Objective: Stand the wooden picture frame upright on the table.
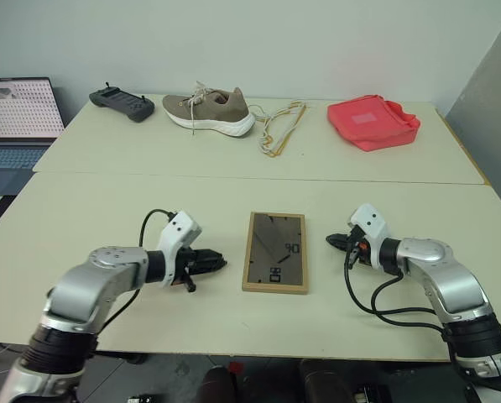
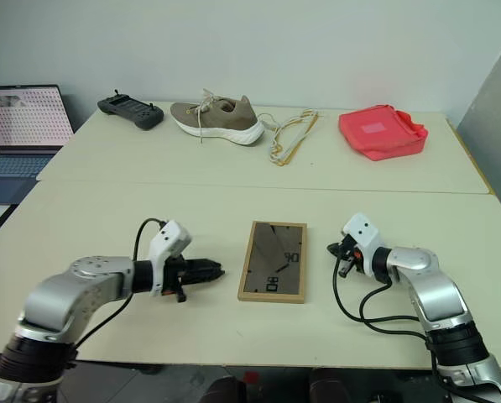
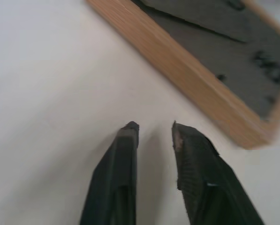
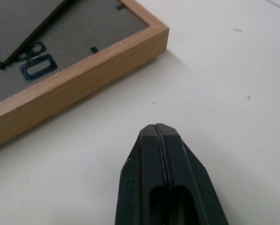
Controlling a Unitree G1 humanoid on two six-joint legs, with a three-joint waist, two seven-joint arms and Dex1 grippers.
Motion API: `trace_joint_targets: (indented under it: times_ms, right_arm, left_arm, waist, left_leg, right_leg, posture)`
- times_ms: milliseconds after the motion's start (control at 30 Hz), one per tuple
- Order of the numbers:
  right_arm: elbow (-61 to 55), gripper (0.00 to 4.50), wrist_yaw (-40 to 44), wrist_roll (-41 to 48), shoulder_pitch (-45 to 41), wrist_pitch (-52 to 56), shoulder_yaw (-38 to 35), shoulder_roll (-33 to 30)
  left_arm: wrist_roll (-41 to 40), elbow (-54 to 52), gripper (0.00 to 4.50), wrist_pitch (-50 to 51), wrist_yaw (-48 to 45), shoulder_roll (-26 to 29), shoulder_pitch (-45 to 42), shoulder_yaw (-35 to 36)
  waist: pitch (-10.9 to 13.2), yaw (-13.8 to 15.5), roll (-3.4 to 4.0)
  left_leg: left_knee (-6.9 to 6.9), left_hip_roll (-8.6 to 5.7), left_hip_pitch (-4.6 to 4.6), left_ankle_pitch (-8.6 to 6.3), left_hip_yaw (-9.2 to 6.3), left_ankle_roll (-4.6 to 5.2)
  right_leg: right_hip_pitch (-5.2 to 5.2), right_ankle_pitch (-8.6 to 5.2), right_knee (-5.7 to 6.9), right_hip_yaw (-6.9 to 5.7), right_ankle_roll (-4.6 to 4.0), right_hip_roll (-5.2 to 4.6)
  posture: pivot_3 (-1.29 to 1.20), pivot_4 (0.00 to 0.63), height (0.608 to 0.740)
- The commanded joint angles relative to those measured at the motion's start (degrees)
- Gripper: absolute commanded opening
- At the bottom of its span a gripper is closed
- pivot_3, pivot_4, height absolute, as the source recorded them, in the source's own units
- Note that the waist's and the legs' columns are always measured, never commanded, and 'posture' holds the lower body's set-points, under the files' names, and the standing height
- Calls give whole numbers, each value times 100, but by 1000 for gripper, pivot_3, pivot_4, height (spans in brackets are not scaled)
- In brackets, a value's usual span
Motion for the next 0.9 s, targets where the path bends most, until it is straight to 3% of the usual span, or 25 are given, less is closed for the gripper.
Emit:
trace_joint_targets:
  times_ms: [33, 200, 400, 700, 900]
  right_arm:
    - [-253, 0, 20, 78, -2, -76, -22, -42]
    - [-290, 0, 7, 42, 53, -104, 108, 0]
    - [-443, 0, -11, 101, 43, 13, 321, 119]
    - [-695, 0, -400, 77, 76, 305, 865, 898]
    - [-598, 0, -657, 12, -130, 382, 899, 1180]
  left_arm:
    - [-1387, 538, 2188, 1973, -86, -180, -497, 922]
    - [-1511, 1373, 3194, 3003, 389, -502, -1107, 1163]
    - [-1384, 1503, 4467, 3094, 655, -761, -1015, 777]
    - [-1315, 1561, 4467, 2679, 856, -1383, -750, 444]
    - [-1603, 1003, 4467, 2916, 1072, -1869, -491, 538]
  waist:
    - [1, 8, -2]
    - [1, 1, -3]
    - [1, -31, -2]
    - [-10, -6, 0]
    - [-20, 83, 4]
  left_leg:
    - [3, -1, -2, 0, -5, 0]
    - [5, -4, -2, 0, -13, 1]
    - [4, -3, 0, 1, -15, -1]
    - [6, -5, 4, 2, -15, -3]
    - [9, -11, 2, 2, -11, -3]
  right_leg:
    - [1, 0, 0, -5, 1, 0]
    - [1, 0, 4, -8, 1, 0]
    - [0, 0, 8, -6, 0, 0]
    - [5, 0, 10, -5, 0, -4]
    - [8, 0, 6, -3, 0, -12]
  posture:
    - [0, 150, 740]
    - [0, 150, 740]
    - [0, 150, 740]
    - [0, 150, 740]
    - [0, 150, 740]
